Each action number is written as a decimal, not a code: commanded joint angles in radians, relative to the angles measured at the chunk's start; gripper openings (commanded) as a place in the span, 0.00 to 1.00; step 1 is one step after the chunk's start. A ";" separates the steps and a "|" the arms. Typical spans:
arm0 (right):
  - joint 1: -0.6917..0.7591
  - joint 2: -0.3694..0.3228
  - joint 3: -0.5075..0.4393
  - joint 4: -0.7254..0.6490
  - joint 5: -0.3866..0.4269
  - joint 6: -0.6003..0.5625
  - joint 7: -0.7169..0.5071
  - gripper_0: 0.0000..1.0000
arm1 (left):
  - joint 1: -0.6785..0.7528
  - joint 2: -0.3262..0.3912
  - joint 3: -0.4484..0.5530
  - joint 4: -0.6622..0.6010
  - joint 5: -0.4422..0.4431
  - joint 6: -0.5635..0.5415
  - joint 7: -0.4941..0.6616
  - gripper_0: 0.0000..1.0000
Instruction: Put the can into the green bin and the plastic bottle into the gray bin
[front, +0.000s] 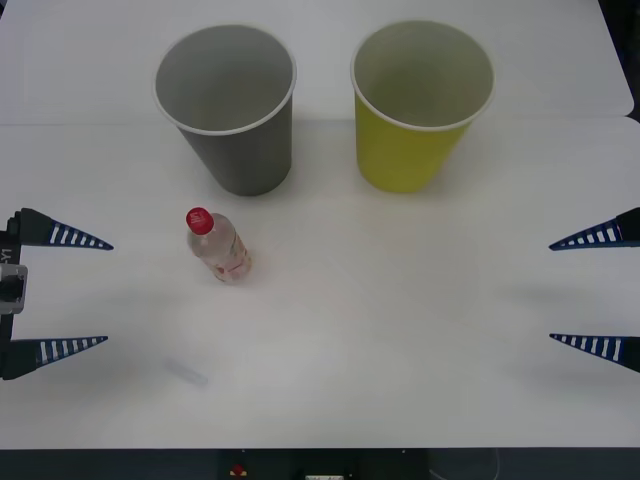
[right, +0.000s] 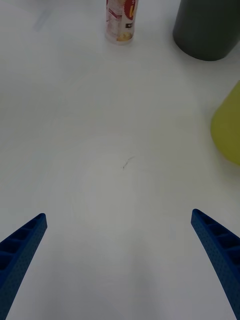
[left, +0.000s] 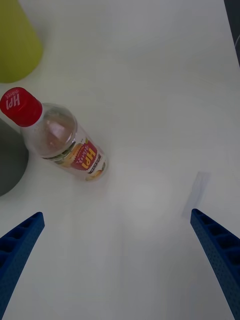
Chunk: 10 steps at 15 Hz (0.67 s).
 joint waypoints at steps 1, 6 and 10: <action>0.000 0.000 0.000 0.000 0.000 0.000 0.000 1.00 | -0.004 -0.010 0.004 -0.001 0.002 0.004 -0.002 1.00; 0.000 0.000 0.000 0.000 0.000 0.000 0.000 1.00 | -0.001 -0.013 0.039 -0.019 -0.035 -0.008 0.009 1.00; 0.000 0.000 0.000 0.000 0.000 0.000 0.000 1.00 | -0.003 -0.018 -0.006 0.082 0.036 -0.008 0.021 1.00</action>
